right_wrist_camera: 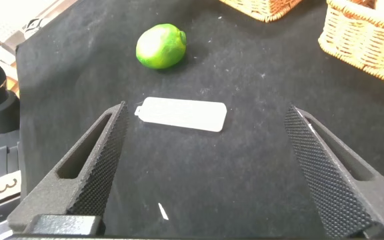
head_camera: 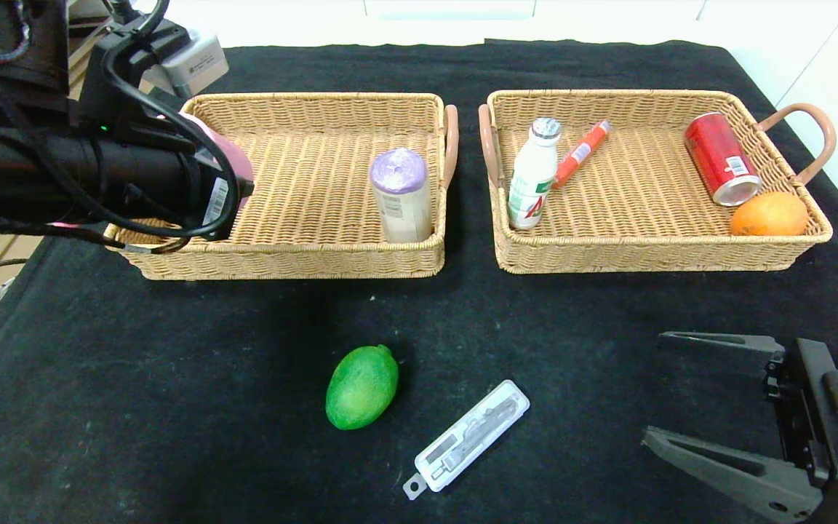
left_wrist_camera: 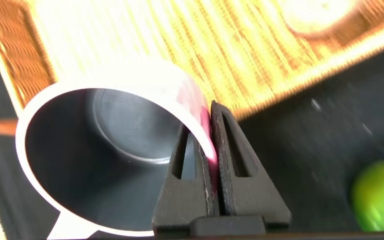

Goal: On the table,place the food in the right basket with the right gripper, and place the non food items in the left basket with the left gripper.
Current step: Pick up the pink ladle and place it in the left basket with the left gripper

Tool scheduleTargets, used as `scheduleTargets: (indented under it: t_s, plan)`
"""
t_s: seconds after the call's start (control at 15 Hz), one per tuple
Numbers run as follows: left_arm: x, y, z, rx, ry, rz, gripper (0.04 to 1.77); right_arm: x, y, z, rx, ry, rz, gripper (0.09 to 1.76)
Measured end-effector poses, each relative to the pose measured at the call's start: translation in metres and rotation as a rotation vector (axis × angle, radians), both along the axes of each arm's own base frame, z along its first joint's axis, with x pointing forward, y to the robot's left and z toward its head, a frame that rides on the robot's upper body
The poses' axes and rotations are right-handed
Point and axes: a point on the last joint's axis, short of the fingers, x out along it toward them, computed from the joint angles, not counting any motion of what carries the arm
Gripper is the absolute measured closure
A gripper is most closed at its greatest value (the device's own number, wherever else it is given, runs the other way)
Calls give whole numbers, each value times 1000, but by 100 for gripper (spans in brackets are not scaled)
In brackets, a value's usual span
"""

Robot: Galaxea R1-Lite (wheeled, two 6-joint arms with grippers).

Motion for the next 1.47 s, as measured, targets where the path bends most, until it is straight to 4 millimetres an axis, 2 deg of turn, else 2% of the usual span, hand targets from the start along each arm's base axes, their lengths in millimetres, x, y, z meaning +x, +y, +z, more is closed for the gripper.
scheduleTargets:
  t_s: [0.2,0.73,0.93,1.2,1.47]
  plan:
    - [25,-7,3,1,-26,2,163,-2,-1,2,5,-12,-4,14]
    - [87,-23,-10,29,-24,17,163,-3,-3,5,10,-26,-10,14]
    - [104,-28,-16,35,-24,16,163,-3,-3,6,11,-27,-13,14]
    - [115,-32,-22,48,-19,24,163,-2,-4,7,13,-30,-15,14]
    - [118,-34,-25,55,-15,27,106,-3,-4,8,17,-38,-16,14]
